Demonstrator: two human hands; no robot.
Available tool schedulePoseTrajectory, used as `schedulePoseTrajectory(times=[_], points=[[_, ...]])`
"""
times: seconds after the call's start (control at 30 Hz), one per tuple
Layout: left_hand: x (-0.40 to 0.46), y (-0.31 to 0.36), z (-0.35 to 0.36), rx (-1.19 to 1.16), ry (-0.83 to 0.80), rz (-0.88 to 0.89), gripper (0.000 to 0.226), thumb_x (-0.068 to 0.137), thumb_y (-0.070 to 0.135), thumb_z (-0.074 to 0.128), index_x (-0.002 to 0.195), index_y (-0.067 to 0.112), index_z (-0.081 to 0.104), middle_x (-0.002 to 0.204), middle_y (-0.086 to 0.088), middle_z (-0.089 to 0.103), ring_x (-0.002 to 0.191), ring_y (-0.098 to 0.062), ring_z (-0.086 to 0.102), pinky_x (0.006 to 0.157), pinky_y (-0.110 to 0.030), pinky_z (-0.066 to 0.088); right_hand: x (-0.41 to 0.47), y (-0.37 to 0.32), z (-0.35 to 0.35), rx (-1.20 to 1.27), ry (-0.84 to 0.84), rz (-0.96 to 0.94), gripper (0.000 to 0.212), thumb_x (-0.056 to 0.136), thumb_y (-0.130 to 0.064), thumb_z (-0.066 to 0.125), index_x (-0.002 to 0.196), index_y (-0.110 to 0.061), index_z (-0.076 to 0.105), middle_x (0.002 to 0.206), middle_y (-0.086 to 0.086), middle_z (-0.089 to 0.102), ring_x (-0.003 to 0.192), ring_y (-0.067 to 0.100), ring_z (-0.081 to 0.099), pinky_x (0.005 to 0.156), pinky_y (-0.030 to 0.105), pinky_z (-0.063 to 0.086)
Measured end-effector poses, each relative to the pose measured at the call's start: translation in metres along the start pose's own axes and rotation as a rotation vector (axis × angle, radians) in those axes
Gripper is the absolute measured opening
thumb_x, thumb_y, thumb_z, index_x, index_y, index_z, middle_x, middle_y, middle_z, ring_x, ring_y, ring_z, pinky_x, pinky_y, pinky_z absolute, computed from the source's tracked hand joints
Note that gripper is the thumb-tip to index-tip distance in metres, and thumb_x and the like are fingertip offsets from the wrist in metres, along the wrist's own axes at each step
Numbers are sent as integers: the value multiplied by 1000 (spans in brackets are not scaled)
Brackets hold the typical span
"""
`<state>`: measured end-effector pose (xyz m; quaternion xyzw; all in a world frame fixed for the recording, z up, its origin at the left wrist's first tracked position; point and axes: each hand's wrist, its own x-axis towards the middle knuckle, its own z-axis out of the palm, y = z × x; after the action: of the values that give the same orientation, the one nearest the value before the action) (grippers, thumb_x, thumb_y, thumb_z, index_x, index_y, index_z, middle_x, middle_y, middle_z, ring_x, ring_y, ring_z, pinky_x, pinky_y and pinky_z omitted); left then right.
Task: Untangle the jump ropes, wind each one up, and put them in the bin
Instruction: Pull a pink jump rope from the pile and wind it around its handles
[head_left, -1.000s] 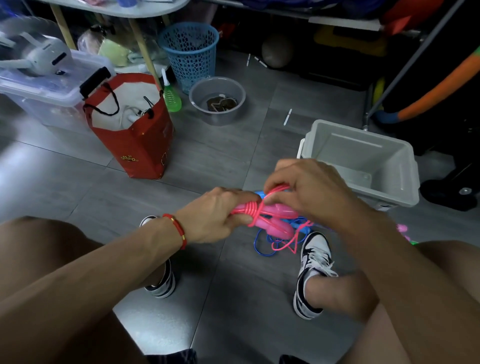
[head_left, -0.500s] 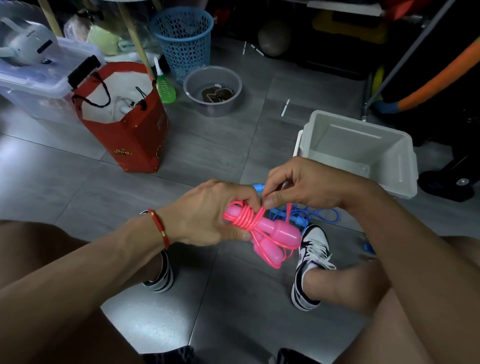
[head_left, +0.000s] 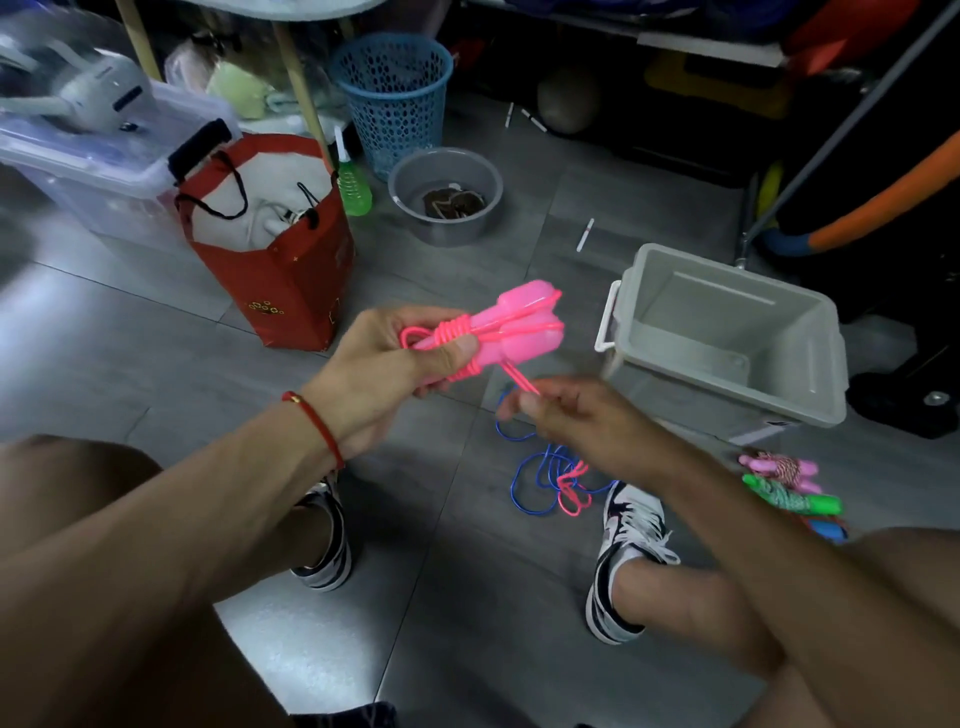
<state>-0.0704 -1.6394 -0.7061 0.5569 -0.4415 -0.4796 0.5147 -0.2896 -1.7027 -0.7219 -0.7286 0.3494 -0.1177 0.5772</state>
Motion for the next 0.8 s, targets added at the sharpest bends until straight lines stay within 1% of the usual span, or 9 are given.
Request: schedulePoseTrajectory(times=[0.07,0.17,0.3,0.4,0.47,0.53,0.63,0.7,0.8], points=[[4,-7,2,61,144,0,11,84,10,77,95,9,76,66,-3,62,54,-12,50,47,-19,39,-1,-1,21,-113,29,43,27,108,-25,45,101,-21,71,65,-7,45,57,6,41,56,22,36],[5,-18,10,153,247,-9,4,87,10,75,89,13,77,58,2,58,50,-8,46,45,-18,37,0,-8,43,-293,66,102,29,107,-26,43,101,-24,71,60,-10,52,58,4,51,63,28,43],[7,-23,10,338,277,41,21,77,33,78,92,18,77,70,4,69,61,-7,56,61,-31,50,1,-26,41,-45,53,202,30,106,-22,44,97,-17,73,41,-16,41,42,0,41,55,22,35],[6,-21,15,621,293,122,30,77,36,83,101,20,75,81,4,72,70,-8,64,68,-28,52,-3,-36,36,55,55,287,25,104,-21,47,91,-16,68,49,-15,41,45,0,43,52,19,38],[5,-23,19,814,273,206,40,74,49,79,104,24,72,83,1,73,77,-21,68,70,-33,53,-5,-36,35,-253,97,281,12,100,-23,48,96,-16,58,69,-4,55,67,17,57,64,35,44],[4,-28,20,937,211,259,43,73,54,75,106,26,70,86,-1,73,82,-30,68,69,-37,53,-10,-35,34,-645,132,254,14,96,-16,50,109,-14,44,87,5,54,87,32,61,67,36,40],[5,-33,18,1041,113,295,43,75,50,81,106,24,68,91,-3,73,86,-34,67,68,-36,50,-23,-33,32,-1077,182,123,23,94,-11,55,113,-19,47,99,5,57,96,33,67,66,35,39],[3,-35,18,1087,25,322,42,76,49,80,107,24,68,92,-3,71,87,-34,67,68,-36,49,-29,-28,28,-1249,206,-14,18,83,-13,68,97,-22,61,92,-2,62,77,26,70,55,32,39],[-2,-36,19,1046,-167,319,46,78,47,79,115,24,66,97,0,71,92,-27,66,75,-35,51,-34,-24,11,-1297,289,-139,11,75,-31,68,67,-24,64,63,-4,54,43,22,58,46,19,10]])
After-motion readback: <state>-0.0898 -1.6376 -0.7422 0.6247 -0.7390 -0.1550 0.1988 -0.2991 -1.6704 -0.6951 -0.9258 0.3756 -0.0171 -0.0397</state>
